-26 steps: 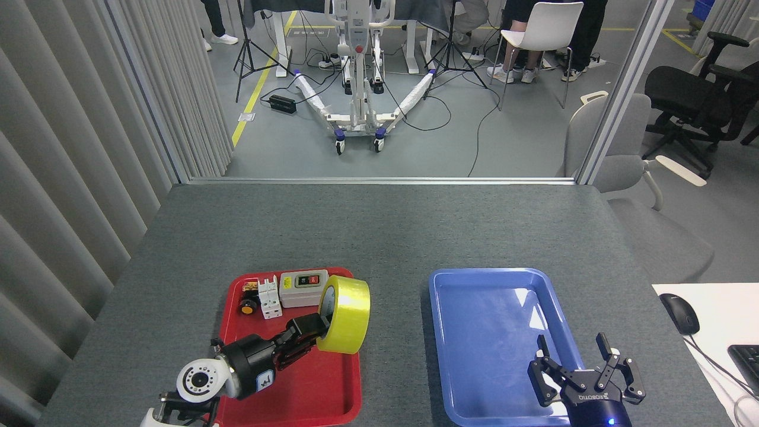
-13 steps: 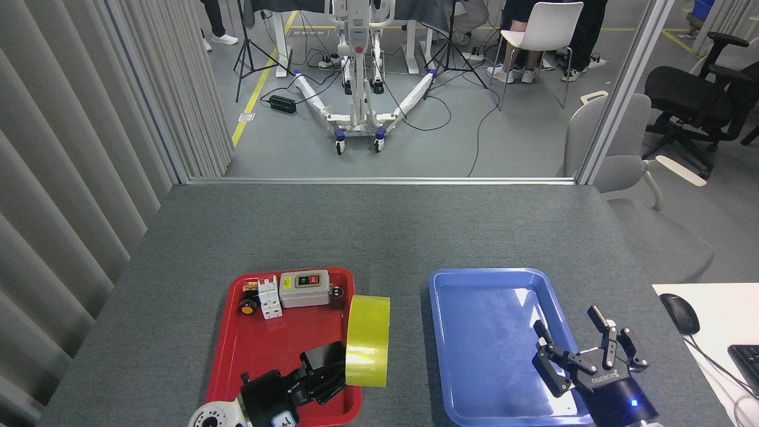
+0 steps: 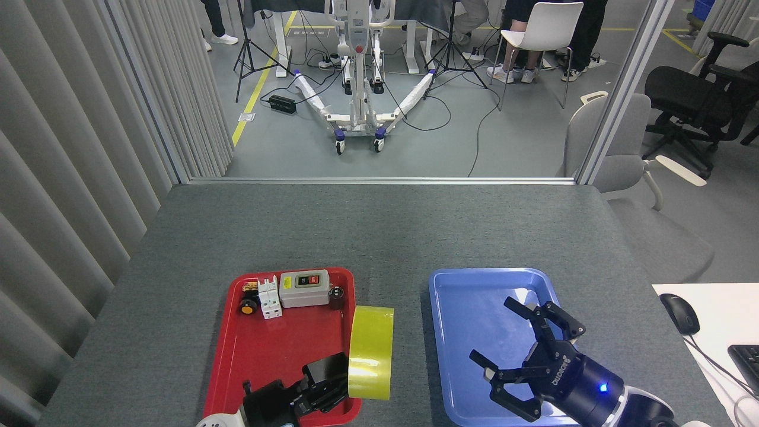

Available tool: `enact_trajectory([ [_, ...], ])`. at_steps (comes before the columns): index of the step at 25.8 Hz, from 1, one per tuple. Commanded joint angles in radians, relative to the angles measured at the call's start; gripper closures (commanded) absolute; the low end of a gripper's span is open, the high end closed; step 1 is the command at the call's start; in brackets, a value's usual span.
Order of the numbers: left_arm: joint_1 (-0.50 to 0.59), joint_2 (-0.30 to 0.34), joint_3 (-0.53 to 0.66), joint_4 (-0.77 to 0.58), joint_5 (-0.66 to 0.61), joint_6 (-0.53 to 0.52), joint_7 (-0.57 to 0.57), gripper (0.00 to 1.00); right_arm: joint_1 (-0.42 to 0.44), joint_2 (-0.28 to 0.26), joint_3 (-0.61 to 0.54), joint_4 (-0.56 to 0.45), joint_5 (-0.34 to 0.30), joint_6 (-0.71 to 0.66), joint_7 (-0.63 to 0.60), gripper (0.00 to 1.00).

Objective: Place and move tape with both arms
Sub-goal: 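Move the right gripper from the blue tray toward the upright tape, then grasp the tape roll's edge with the right gripper beside the left gripper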

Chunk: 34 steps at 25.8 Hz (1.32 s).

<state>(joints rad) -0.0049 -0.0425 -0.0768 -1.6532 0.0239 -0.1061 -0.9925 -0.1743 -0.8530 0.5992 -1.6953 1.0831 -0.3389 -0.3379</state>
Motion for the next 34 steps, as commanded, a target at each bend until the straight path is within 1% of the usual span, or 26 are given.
enact_trajectory([
  [1, 0.002, 0.007, 0.000, 0.001, 0.001, -0.007, -0.002, 1.00, -0.070, 0.014, 0.096, -0.017, 0.001, -0.003, 0.000, 0.02],
  [4, 0.000, 0.015, 0.002, 0.003, 0.001, -0.007, -0.002, 1.00, -0.125, 0.084, 0.134, 0.012, 0.008, -0.006, 0.011, 0.02],
  [8, 0.000, 0.024, 0.003, 0.003, 0.021, -0.014, -0.015, 1.00, -0.145, 0.160, 0.139, 0.045, 0.009, -0.022, 0.060, 0.02],
  [11, 0.000, 0.032, 0.005, 0.004, 0.034, -0.050, -0.026, 1.00, -0.152, 0.186, 0.163, 0.046, 0.011, -0.023, 0.069, 0.03],
  [16, 0.000, 0.039, 0.006, 0.012, 0.036, -0.060, -0.037, 1.00, -0.166, 0.258, 0.168, 0.077, 0.020, -0.031, 0.076, 0.06],
  [20, 0.000, 0.039, 0.006, 0.013, 0.036, -0.067, -0.037, 1.00, -0.192, 0.288, 0.189, 0.078, 0.018, -0.025, 0.106, 0.07],
  [25, 0.000, 0.044, 0.006, 0.015, 0.036, -0.069, -0.035, 1.00, -0.202, 0.327, 0.191, 0.121, 0.017, -0.028, 0.106, 0.09],
  [27, 0.000, 0.046, 0.006, 0.016, 0.036, -0.069, -0.035, 1.00, -0.203, 0.333, 0.191, 0.129, 0.018, -0.029, 0.106, 0.13],
  [28, 0.000, 0.047, 0.006, 0.016, 0.036, -0.069, -0.035, 1.00, -0.202, 0.333, 0.189, 0.129, 0.018, -0.029, 0.106, 0.16],
  [29, 0.000, 0.047, 0.006, 0.018, 0.036, -0.069, -0.035, 1.00, -0.203, 0.333, 0.189, 0.129, 0.017, -0.029, 0.106, 0.21],
  [32, 0.000, 0.050, 0.008, 0.020, 0.036, -0.069, -0.035, 1.00, -0.203, 0.333, 0.189, 0.129, 0.017, -0.028, 0.106, 0.31],
  [34, 0.000, 0.050, 0.008, 0.024, 0.036, -0.069, -0.034, 1.00, -0.203, 0.333, 0.189, 0.129, 0.018, -0.025, 0.106, 0.41],
])
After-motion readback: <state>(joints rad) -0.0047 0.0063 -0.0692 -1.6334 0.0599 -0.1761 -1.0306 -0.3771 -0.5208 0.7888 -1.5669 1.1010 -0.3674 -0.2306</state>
